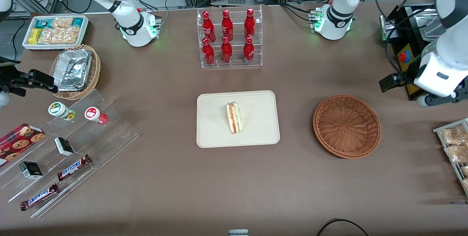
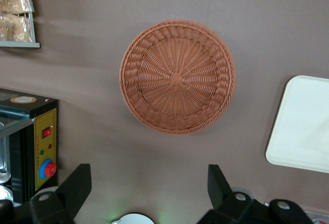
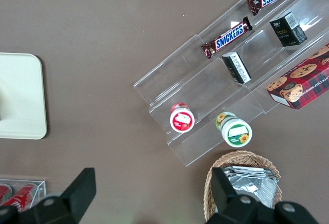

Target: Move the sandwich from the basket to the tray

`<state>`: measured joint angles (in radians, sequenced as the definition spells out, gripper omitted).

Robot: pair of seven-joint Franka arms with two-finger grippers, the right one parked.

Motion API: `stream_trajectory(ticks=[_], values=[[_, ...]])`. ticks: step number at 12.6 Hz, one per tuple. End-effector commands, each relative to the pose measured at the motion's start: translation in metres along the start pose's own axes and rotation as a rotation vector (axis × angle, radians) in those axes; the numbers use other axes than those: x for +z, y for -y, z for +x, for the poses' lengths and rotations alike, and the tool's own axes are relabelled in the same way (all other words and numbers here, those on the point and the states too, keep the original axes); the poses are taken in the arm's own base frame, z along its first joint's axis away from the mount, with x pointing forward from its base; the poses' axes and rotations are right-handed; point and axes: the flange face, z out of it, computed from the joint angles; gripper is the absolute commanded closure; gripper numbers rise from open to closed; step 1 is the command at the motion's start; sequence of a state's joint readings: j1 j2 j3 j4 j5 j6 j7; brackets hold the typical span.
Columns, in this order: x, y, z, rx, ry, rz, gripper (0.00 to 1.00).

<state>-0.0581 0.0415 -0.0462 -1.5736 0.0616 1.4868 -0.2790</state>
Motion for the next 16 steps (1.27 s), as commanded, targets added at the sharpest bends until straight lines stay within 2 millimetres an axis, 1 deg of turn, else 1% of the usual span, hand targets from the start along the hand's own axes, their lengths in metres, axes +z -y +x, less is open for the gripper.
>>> stream_trajectory(ticks=[1, 3, 4, 5, 6, 7, 10, 13, 14, 15, 16], values=[[0.004, 0.011, -0.036, 0.046, -0.011, -0.014, 0.0], [-0.001, 0.027, -0.044, 0.082, -0.011, -0.03, 0.0], [-0.005, 0.032, -0.046, 0.086, -0.017, -0.038, 0.0], [-0.007, 0.033, -0.048, 0.086, -0.023, -0.04, 0.0], [-0.006, 0.025, -0.044, 0.097, -0.021, -0.036, 0.0], [-0.009, 0.018, -0.038, 0.109, -0.03, -0.037, 0.0], [-0.025, 0.012, -0.018, 0.133, -0.06, -0.044, 0.0], [-0.026, 0.014, -0.018, 0.231, -0.045, -0.039, 0.0], [-0.022, 0.012, -0.014, 0.232, -0.041, -0.038, 0.0], [-0.025, 0.011, -0.012, 0.232, -0.048, -0.04, 0.0], [-0.024, 0.009, -0.008, 0.232, -0.046, -0.045, 0.0]])
